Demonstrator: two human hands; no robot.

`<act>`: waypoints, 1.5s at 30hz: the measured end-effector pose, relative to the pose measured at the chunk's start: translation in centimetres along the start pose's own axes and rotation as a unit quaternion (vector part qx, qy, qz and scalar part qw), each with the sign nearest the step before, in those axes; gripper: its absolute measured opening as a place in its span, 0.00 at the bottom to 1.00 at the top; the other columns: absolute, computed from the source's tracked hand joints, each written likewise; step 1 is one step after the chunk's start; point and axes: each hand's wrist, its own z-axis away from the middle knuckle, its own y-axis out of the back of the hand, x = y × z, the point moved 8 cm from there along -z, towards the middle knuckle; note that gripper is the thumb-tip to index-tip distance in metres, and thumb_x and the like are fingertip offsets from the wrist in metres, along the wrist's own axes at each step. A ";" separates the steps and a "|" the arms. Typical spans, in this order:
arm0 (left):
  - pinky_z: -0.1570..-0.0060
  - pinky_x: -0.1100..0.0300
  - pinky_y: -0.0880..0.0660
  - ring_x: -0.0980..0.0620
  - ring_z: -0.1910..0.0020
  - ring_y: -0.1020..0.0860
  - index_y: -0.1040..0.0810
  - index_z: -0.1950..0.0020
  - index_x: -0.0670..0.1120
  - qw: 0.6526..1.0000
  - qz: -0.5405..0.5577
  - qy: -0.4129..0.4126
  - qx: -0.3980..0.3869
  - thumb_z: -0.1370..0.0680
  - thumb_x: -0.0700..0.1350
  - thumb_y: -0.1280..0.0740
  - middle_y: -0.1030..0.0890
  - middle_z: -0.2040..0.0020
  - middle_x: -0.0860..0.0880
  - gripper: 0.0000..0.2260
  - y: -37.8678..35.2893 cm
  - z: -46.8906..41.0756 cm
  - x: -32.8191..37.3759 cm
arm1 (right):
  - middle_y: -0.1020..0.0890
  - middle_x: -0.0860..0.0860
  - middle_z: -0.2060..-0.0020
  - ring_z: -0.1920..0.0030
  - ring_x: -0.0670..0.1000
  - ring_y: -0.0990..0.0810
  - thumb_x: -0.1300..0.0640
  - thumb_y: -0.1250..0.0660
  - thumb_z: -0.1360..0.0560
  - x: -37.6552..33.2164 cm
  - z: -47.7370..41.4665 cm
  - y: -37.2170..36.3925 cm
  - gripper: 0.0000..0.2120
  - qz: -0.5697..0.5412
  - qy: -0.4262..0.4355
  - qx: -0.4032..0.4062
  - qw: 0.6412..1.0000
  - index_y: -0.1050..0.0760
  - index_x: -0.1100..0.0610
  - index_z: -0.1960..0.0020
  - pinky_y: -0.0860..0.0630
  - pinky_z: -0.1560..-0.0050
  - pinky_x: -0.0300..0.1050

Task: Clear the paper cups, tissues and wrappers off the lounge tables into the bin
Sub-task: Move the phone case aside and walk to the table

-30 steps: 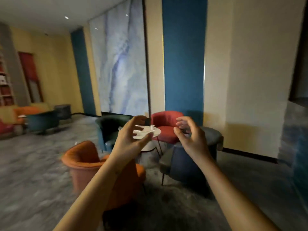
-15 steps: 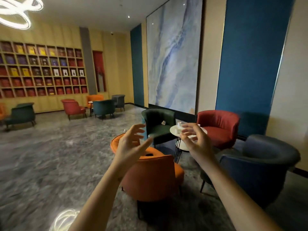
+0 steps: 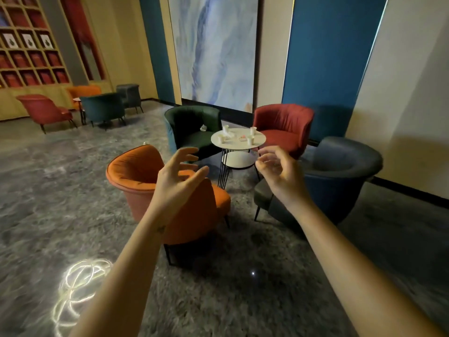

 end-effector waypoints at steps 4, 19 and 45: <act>0.52 0.65 0.25 0.60 0.48 0.22 0.27 0.41 0.56 0.999 -0.001 0.026 -0.036 0.27 0.49 0.30 0.22 0.47 0.57 0.15 -5.2 -2.1 -3.7 | 0.21 0.51 0.54 0.52 0.47 0.23 0.58 0.33 0.26 6.0 -1.7 0.0 0.10 0.019 -0.036 -0.022 0.999 0.26 0.58 0.45 0.27 0.52 0.41; 0.55 0.69 0.27 0.57 0.49 0.23 0.27 0.39 0.48 0.996 -0.007 0.071 -0.046 0.26 0.45 0.31 0.23 0.46 0.51 0.16 -14.3 -27.5 -21.6 | 0.22 0.50 0.55 0.51 0.49 0.23 0.58 0.32 0.27 26.7 -25.0 -8.0 0.11 0.038 -0.077 -0.040 0.996 0.26 0.57 0.45 0.25 0.50 0.50; 0.51 0.60 0.24 0.55 0.50 0.22 0.25 0.41 0.53 0.938 -0.152 0.249 0.186 0.27 0.43 0.29 0.21 0.47 0.53 0.15 -13.2 -60.1 -56.1 | 0.22 0.49 0.56 0.55 0.44 0.24 0.59 0.31 0.28 55.5 -64.7 -44.7 0.12 -0.096 -0.004 -0.351 0.931 0.26 0.57 0.46 0.29 0.53 0.33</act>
